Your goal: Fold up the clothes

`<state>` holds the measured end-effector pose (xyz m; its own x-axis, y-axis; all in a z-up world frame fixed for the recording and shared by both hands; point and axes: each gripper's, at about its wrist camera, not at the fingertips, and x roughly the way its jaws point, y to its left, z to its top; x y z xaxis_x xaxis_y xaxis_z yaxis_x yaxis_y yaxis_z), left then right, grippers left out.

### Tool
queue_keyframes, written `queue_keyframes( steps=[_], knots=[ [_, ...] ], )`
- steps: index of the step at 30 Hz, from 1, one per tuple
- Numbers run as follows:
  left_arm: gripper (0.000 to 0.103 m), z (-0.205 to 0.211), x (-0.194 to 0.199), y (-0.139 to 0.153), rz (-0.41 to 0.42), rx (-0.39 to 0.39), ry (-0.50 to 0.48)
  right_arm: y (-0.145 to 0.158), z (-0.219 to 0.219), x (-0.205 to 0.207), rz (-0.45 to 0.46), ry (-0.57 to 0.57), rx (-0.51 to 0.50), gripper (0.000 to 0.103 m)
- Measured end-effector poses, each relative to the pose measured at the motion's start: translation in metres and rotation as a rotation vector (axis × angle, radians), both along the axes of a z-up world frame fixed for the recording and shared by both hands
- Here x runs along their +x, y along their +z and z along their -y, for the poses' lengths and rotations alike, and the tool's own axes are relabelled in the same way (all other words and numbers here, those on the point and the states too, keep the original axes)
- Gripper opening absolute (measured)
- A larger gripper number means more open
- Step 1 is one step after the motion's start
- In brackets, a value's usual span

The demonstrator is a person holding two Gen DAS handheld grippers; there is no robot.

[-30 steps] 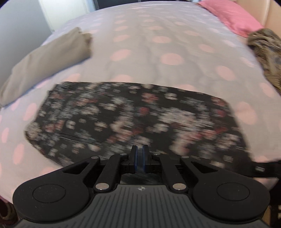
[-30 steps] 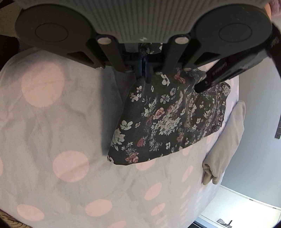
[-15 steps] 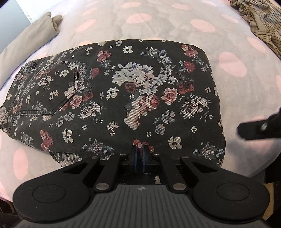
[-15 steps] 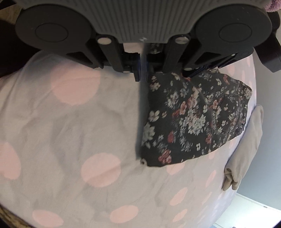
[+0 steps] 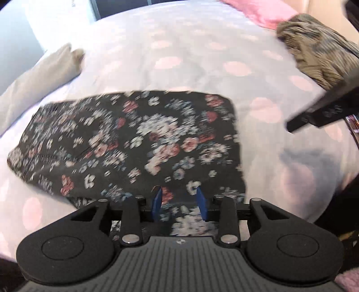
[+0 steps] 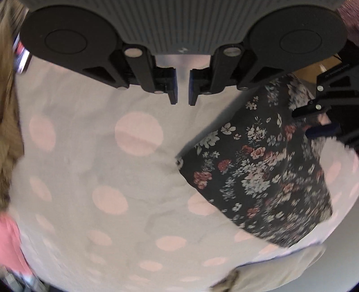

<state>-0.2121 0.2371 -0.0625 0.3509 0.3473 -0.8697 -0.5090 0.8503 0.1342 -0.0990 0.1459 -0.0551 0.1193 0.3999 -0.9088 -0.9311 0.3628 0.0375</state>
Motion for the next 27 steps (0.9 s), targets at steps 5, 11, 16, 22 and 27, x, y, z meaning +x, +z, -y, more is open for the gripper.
queue_keyframes(
  steps=[5, 11, 16, 22, 27],
  knots=[
    [0.032, 0.022, 0.024, -0.013, -0.079, 0.013, -0.076, 0.004, -0.006, -0.019, 0.201, 0.244, 0.034, 0.036],
    [0.032, 0.022, 0.041, -0.025, -0.151, -0.057, -0.015, -0.007, -0.009, -0.03, 0.379, 0.525, 0.013, 0.039],
    [0.037, 0.027, 0.054, -0.038, -0.215, -0.007, 0.02, -0.018, -0.015, -0.022, 0.403, 0.612, -0.005, 0.04],
    [0.044, 0.034, 0.063, -0.049, -0.275, 0.099, 0.013, -0.031, -0.016, -0.025, 0.487, 0.805, 0.021, 0.046],
    [0.04, 0.057, 0.073, -0.055, -0.335, 0.227, -0.075, -0.05, -0.017, -0.033, 0.585, 1.0, 0.006, 0.047]
  ],
)
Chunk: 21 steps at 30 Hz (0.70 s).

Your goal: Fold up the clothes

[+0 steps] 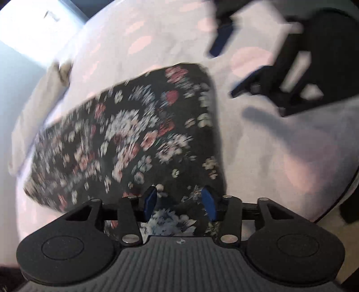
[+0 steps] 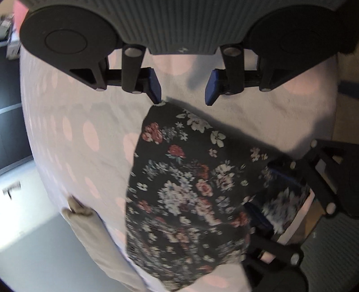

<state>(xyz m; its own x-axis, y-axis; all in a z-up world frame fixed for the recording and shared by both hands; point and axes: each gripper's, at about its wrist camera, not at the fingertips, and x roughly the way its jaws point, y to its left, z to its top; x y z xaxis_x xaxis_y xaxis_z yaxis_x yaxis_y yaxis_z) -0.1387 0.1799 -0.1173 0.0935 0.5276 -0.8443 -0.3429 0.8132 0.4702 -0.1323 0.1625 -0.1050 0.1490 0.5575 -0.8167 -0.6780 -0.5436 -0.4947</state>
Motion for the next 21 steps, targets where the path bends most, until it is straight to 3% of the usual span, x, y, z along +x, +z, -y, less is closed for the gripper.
queue_keyframes(
  steps=[2, 5, 9, 13, 16, 21],
  knots=[
    [0.04, 0.009, 0.002, 0.004, 0.013, 0.032, -0.041, -0.005, -0.002, 0.001, 0.002, 0.009, -0.009, 0.047],
    [0.041, 0.005, 0.003, 0.005, 0.021, 0.05, -0.016, -0.007, -0.005, 0.004, -0.021, -0.005, -0.014, 0.047],
    [0.041, -0.001, 0.002, -0.004, -0.017, 0.008, 0.02, -0.005, -0.006, 0.007, -0.063, 0.007, 0.01, 0.047],
    [0.041, 0.017, 0.0, -0.002, -0.013, -0.025, -0.074, -0.01, -0.005, 0.002, 0.0, 0.094, 0.006, 0.048],
    [0.044, 0.024, 0.001, -0.005, -0.028, -0.027, -0.113, -0.009, -0.007, 0.001, 0.006, 0.083, 0.008, 0.048],
    [0.044, 0.013, 0.0, -0.014, -0.065, -0.053, -0.044, -0.007, -0.008, 0.003, -0.01, 0.066, 0.015, 0.048]
  ],
)
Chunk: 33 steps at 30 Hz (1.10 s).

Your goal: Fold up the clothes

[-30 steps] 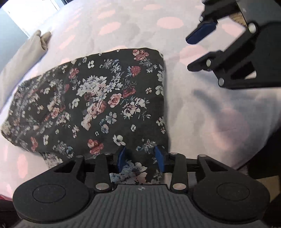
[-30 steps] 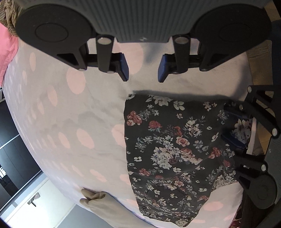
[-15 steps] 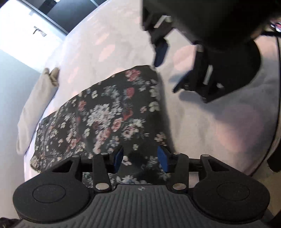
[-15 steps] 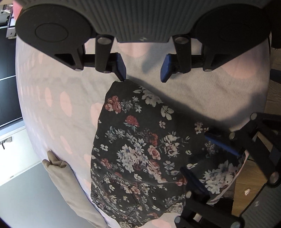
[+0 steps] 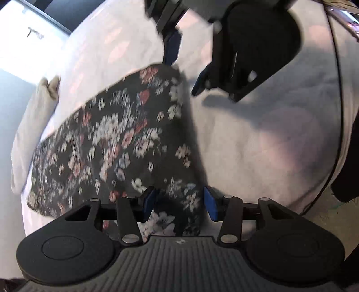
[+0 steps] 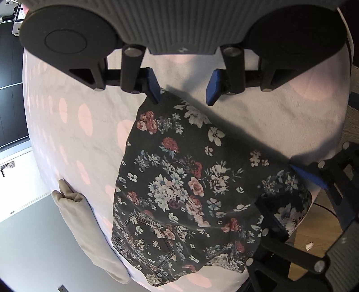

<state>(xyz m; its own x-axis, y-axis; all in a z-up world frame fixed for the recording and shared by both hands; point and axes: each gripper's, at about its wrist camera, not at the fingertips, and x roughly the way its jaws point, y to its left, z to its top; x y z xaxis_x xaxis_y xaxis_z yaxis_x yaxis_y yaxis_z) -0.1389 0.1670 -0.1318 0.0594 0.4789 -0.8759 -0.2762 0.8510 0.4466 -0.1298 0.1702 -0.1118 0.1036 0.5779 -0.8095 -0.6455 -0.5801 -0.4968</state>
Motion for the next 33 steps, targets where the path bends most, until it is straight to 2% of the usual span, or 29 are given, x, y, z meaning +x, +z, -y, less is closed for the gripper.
queue_keyframes(
  steps=[4, 5, 9, 11, 13, 14, 18, 20, 23, 29, 33],
  knots=[
    [0.044, 0.003, 0.003, -0.01, -0.036, 0.029, -0.043, -0.002, -0.001, -0.003, 0.007, 0.009, 0.039, 0.049],
    [0.044, 0.003, 0.003, -0.011, -0.037, 0.031, -0.046, -0.003, 0.0, -0.003, 0.011, 0.016, 0.052, 0.052],
    [0.046, -0.001, -0.002, -0.012, -0.012, 0.015, -0.021, -0.014, 0.008, -0.008, 0.101, 0.1, 0.067, 0.054],
    [0.042, 0.002, -0.003, -0.011, -0.01, 0.014, -0.021, -0.024, 0.012, -0.012, 0.171, 0.162, 0.084, 0.054],
    [0.033, 0.003, -0.004, -0.01, -0.008, 0.016, -0.019, -0.035, 0.015, -0.015, 0.242, 0.225, 0.116, 0.054],
    [0.031, 0.002, -0.005, -0.008, -0.002, 0.011, -0.013, -0.04, 0.017, -0.017, 0.278, 0.255, 0.133, 0.054],
    [0.021, -0.001, -0.012, 0.001, 0.038, -0.017, 0.012, -0.052, 0.014, -0.019, 0.378, 0.331, 0.188, 0.051],
    [0.017, -0.001, -0.015, 0.005, 0.058, -0.024, 0.017, -0.056, 0.013, -0.019, 0.418, 0.367, 0.201, 0.034],
    [0.012, -0.004, -0.021, 0.014, 0.1, -0.042, 0.03, -0.056, 0.012, -0.018, 0.446, 0.393, 0.205, 0.021],
    [0.008, -0.002, -0.035, 0.039, 0.206, -0.053, 0.023, -0.038, 0.015, -0.023, 0.488, 0.356, 0.251, 0.01],
    [0.006, 0.004, -0.046, 0.065, 0.287, -0.082, 0.022, -0.017, 0.018, -0.028, 0.485, 0.28, 0.248, 0.008]
  ],
)
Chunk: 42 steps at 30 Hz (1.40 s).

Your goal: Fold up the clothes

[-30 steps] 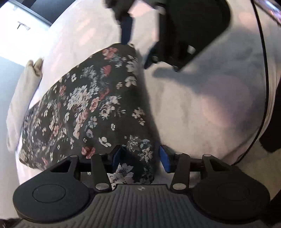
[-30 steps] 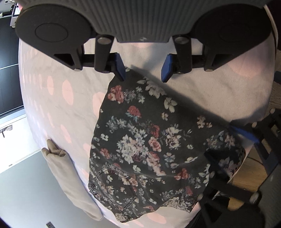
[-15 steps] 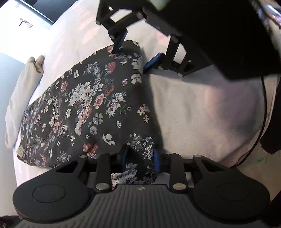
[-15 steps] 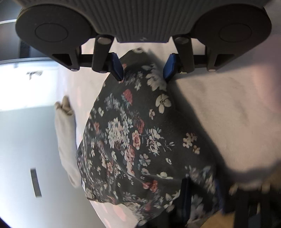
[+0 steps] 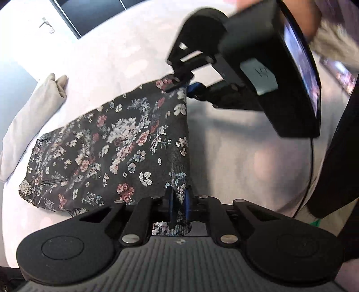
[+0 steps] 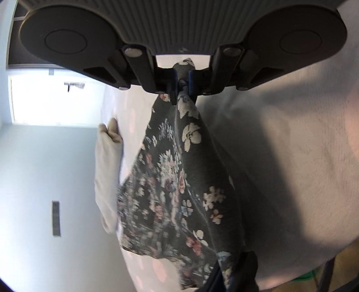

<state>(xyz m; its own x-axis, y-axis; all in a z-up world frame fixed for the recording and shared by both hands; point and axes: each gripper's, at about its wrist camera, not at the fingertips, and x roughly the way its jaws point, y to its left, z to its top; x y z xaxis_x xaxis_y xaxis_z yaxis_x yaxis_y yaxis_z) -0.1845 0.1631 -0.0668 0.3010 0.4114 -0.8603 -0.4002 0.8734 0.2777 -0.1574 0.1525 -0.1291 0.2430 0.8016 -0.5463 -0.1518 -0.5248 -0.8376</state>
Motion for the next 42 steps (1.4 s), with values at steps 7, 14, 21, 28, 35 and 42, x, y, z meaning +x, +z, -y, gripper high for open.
queue_keyframes(
  steps=[7, 14, 21, 28, 35, 42],
  knots=[
    [0.004, 0.024, -0.014, 0.042, 0.101, -0.122, -0.089, 0.04, 0.033, -0.012, -0.013, -0.12, -0.047, 0.008],
    [0.003, 0.008, -0.041, 0.084, 0.243, -0.269, -0.091, 0.083, 0.032, -0.018, -0.044, -0.174, -0.013, 0.008],
    [0.003, -0.068, -0.096, 0.123, 0.348, -0.339, 0.055, 0.127, -0.039, -0.034, -0.094, -0.118, 0.086, 0.007],
    [0.002, -0.138, -0.132, 0.142, 0.323, -0.287, 0.152, 0.147, -0.133, -0.052, -0.118, -0.036, 0.093, 0.007],
    [0.002, -0.202, -0.154, 0.126, 0.23, -0.276, 0.245, 0.13, -0.214, -0.072, -0.104, 0.02, 0.009, 0.007],
    [0.002, -0.263, -0.173, 0.08, 0.161, -0.303, 0.357, 0.091, -0.286, -0.089, -0.167, -0.011, -0.043, 0.007]
  ],
)
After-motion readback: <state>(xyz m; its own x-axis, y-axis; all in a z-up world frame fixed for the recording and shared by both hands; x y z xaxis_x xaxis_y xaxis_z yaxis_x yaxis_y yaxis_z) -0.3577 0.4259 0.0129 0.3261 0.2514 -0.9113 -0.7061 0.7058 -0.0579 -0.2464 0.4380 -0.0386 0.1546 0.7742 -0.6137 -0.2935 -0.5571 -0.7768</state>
